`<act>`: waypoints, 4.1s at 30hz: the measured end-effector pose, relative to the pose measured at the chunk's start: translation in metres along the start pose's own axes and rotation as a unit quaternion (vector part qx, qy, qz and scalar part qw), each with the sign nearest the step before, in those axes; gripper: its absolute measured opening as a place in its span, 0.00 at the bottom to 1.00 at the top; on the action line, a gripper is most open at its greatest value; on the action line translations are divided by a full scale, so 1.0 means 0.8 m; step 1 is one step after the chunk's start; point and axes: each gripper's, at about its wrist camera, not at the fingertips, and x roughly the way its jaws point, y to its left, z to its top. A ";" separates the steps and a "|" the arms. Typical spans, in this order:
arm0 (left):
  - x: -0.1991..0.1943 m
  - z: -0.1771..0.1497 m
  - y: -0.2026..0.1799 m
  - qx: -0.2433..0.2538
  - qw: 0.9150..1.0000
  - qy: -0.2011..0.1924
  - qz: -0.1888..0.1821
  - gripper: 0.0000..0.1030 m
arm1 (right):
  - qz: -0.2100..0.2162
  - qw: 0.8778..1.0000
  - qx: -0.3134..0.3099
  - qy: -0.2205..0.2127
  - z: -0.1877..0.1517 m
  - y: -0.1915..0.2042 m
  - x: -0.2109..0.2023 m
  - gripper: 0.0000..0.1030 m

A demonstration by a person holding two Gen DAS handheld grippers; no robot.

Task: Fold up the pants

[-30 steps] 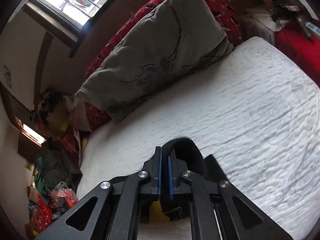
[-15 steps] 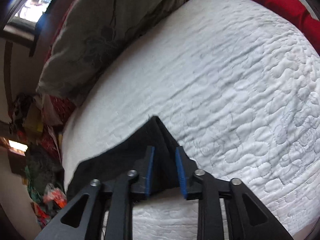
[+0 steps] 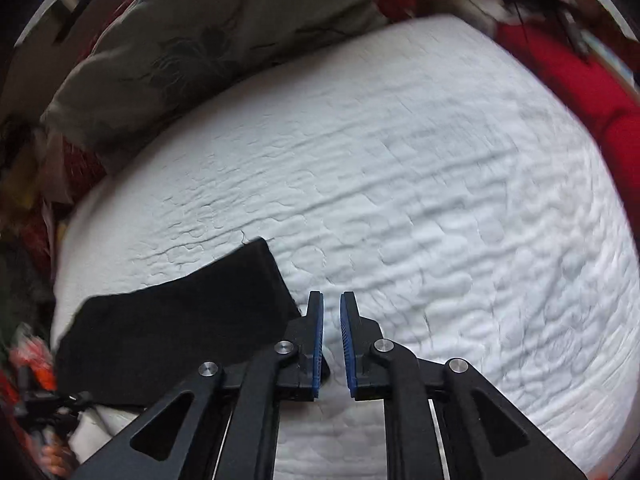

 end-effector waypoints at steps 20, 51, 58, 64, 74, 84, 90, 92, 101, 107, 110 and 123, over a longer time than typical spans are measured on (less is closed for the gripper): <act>-0.146 0.017 0.073 0.007 0.993 -0.119 -0.014 0.36 | -0.015 1.000 0.015 -0.015 -0.037 0.014 -0.001 0.25; -0.083 0.080 0.034 0.164 0.984 -0.072 0.022 0.55 | 0.124 0.898 -0.375 0.191 -0.081 0.412 0.207 0.31; -0.091 0.072 0.029 0.157 0.982 -0.104 0.030 0.39 | 0.052 0.858 -0.490 0.144 -0.116 0.456 0.207 0.07; -0.071 0.082 0.039 0.127 0.984 -0.104 0.066 0.33 | 0.061 0.894 -0.428 0.118 -0.087 0.446 0.205 0.02; -0.135 0.069 0.086 0.053 0.990 -0.131 -0.010 0.40 | 0.107 0.935 -0.328 0.083 -0.069 0.410 0.148 0.14; -0.078 -0.039 0.015 0.115 0.991 -0.048 -0.037 0.52 | 0.079 0.984 -0.157 0.036 -0.041 0.174 0.015 0.28; 0.018 -0.105 -0.102 0.181 0.983 0.037 -0.020 0.52 | 0.038 0.998 -0.046 0.004 -0.035 0.025 -0.035 0.37; 0.041 -0.126 -0.135 0.191 0.980 0.053 -0.015 0.52 | 0.034 0.999 -0.021 0.001 -0.037 -0.004 -0.040 0.41; 0.078 -0.134 -0.175 0.159 0.985 0.064 -0.014 0.52 | 0.103 0.994 0.001 0.021 -0.047 -0.017 -0.026 0.41; 0.093 -0.120 -0.167 0.130 0.989 0.074 -0.013 0.52 | 0.102 0.994 0.020 0.032 -0.041 -0.001 0.002 0.41; 0.105 -0.118 -0.172 0.120 0.990 0.080 -0.007 0.51 | 0.098 0.994 0.029 0.029 -0.036 -0.002 0.006 0.41; 0.108 -0.125 -0.157 0.054 0.995 0.088 0.011 0.08 | 0.095 0.995 0.004 0.011 -0.017 0.016 0.011 0.08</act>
